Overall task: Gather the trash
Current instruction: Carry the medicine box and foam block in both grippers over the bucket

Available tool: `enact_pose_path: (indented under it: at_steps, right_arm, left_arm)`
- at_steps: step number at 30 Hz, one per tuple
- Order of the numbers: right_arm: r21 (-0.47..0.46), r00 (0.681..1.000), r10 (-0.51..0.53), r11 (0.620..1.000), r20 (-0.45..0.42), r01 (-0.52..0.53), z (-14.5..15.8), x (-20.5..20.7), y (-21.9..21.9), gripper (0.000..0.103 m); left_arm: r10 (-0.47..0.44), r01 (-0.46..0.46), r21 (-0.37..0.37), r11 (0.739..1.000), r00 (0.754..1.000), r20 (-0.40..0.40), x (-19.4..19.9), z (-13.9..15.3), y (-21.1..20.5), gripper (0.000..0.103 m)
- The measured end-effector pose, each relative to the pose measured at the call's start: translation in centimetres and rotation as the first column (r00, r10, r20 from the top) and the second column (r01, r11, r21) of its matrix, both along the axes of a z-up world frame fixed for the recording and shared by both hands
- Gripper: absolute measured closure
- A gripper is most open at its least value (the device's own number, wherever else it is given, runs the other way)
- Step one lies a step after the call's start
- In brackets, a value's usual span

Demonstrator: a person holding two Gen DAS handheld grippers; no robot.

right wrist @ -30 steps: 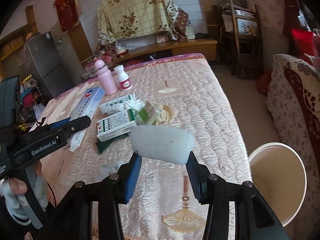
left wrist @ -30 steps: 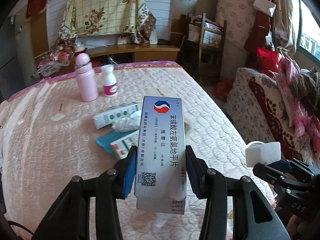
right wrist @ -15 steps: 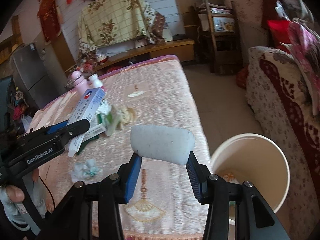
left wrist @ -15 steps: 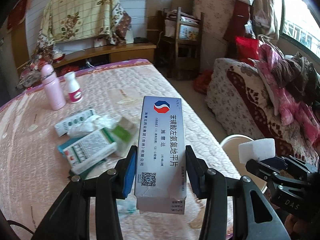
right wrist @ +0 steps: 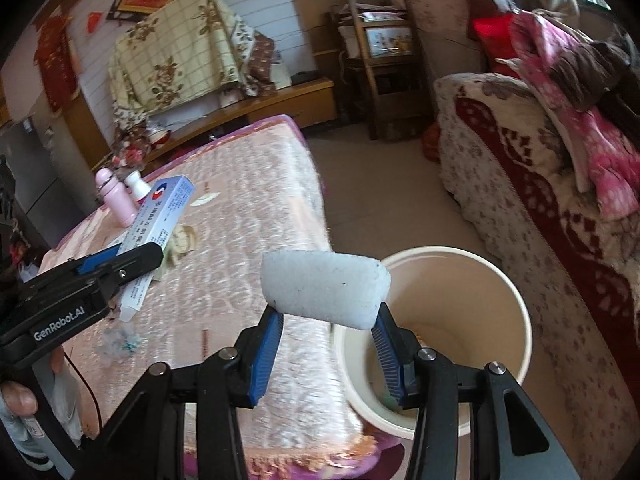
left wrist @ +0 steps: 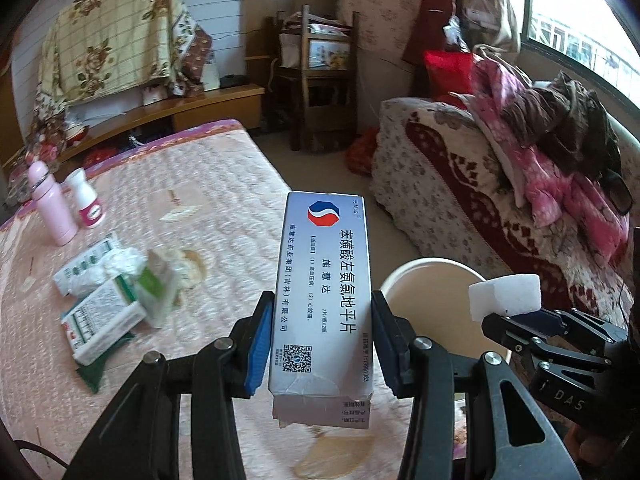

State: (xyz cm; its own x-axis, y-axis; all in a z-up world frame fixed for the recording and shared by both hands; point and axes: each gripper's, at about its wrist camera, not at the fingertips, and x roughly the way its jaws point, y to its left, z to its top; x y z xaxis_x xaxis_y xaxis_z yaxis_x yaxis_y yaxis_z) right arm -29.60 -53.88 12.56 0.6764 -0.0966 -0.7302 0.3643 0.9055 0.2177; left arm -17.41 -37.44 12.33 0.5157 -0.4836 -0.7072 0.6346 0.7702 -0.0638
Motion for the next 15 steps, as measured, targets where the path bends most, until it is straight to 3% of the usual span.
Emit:
enact_pose_path:
  at_steps: [15]
  right_arm:
    - [0.016, 0.993, -0.104, 0.994, -0.053, 0.105, -2.4, -2.4, -4.4, 0.054]
  left_arm:
    - [-0.094, 0.096, 0.034, 0.995, 0.993, -0.073, -2.1, -2.9, -5.8, 0.055]
